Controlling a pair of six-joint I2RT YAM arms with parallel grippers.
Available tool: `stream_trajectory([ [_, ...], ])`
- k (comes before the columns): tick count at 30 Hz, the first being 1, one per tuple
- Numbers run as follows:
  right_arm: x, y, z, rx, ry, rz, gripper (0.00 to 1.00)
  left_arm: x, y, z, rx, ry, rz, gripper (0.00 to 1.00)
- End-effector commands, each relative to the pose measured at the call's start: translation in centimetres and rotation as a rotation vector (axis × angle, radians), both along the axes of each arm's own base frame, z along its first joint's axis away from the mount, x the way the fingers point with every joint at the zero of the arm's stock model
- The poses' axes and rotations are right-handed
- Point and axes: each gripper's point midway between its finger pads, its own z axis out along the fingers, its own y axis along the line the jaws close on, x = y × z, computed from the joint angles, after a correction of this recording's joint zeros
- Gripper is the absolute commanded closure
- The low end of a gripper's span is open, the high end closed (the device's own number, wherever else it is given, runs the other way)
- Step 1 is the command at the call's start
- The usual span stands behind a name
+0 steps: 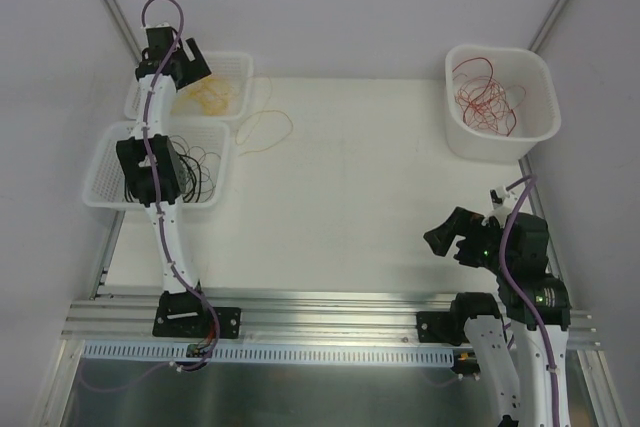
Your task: Untangle the cables
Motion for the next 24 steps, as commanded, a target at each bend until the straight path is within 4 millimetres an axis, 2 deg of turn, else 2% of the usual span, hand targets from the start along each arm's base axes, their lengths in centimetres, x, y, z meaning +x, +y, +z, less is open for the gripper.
stream_trajectory([
  [1,-0.1,0.2,-0.2,-0.004,0.011,0.023,0.00,-0.5,-1.4,11.9,0.035,-0.241,-0.073,0.08],
  [4,0.0,0.3,0.1,-0.001,-0.001,0.024,0.00,-2.0,-3.2,14.0,0.040,-0.268,-0.137,0.01],
  [5,-0.1,0.3,0.3,0.000,-0.007,0.026,0.01,-2.5,-5.2,13.5,0.036,-0.252,-0.185,0.01],
  [6,-0.2,0.3,0.3,0.001,-0.011,0.024,0.00,-3.3,-6.2,14.6,0.045,-0.267,-0.216,0.01],
  [8,-0.3,0.3,0.5,0.003,-0.020,0.024,0.00,-4.3,-9.4,14.6,0.080,-0.261,-0.317,0.01],
  [9,-0.4,0.3,0.6,0.002,-0.021,0.023,0.00,-5.4,-12.9,13.9,0.090,-0.242,-0.389,0.01],
  [10,-0.5,0.3,0.8,0.007,-0.031,0.023,0.00,-5.9,-14.4,13.3,0.134,-0.231,-0.440,0.01],
  [11,-0.6,0.3,0.8,0.008,-0.032,0.025,0.00,-6.8,-15.8,11.7,0.155,-0.196,-0.481,0.01],
  [12,-0.7,0.4,0.9,0.010,-0.035,0.024,0.00,-7.6,-19.0,10.7,0.173,-0.179,-0.552,0.01],
  [16,-1.2,0.4,1.3,0.010,-0.047,0.029,0.00,-9.7,-23.6,5.4,0.223,-0.079,-0.697,0.01],
  [19,-1.6,0.2,1.5,-0.004,-0.058,0.032,0.00,-10.7,-25.1,1.6,0.246,-0.005,-0.766,0.01],
  [20,-1.7,0.1,1.5,-0.009,-0.060,0.030,0.00,-10.8,-25.0,0.0,0.258,0.029,-0.771,0.01],
  [24,-1.8,0.1,1.4,-0.014,-0.062,0.031,0.00,-10.8,-23.7,-3.3,0.329,0.108,-0.732,0.01],
])
